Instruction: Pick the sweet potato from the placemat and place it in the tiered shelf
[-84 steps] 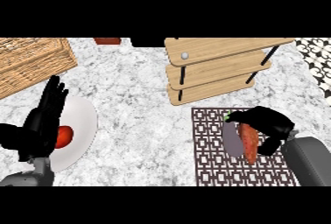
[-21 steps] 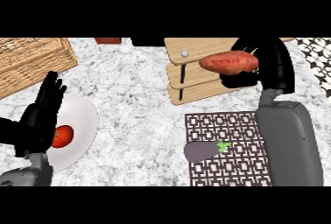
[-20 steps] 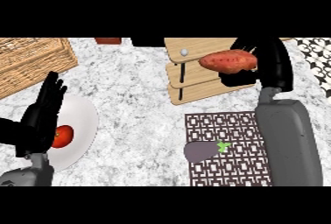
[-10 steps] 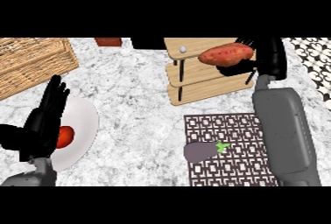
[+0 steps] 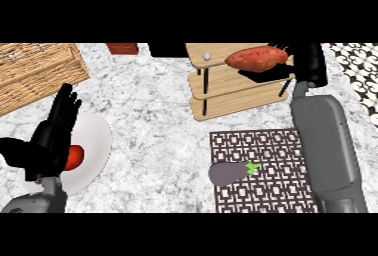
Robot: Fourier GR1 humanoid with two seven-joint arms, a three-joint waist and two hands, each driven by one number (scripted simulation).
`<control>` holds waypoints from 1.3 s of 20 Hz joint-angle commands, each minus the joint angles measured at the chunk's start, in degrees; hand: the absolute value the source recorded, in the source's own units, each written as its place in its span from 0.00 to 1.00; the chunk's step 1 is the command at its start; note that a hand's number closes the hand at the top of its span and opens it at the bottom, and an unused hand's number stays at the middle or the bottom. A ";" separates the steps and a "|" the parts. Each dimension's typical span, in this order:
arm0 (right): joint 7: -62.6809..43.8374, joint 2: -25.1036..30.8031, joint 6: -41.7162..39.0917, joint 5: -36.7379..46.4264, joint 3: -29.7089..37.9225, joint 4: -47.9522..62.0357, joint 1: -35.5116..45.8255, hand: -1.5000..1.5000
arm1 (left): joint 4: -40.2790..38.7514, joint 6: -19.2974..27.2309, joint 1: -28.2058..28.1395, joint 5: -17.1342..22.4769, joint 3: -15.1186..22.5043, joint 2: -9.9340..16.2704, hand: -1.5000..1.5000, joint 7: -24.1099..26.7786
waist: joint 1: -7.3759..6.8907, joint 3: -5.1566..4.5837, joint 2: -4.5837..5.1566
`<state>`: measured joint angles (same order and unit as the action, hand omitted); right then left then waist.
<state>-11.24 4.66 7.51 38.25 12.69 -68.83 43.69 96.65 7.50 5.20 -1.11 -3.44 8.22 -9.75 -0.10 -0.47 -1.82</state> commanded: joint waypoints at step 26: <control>-4.47 25.20 -20.77 -34.45 26.08 -9.24 -15.10 0.00 | 0.59 -0.97 -1.20 0.43 -2.21 0.11 0.50 -1.22 | 0.25 0.49 1.78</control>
<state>-19.58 26.57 -8.79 9.09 35.47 -79.71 32.59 97.18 7.18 4.17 -1.11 -5.02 7.81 -10.41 0.43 -0.01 -0.15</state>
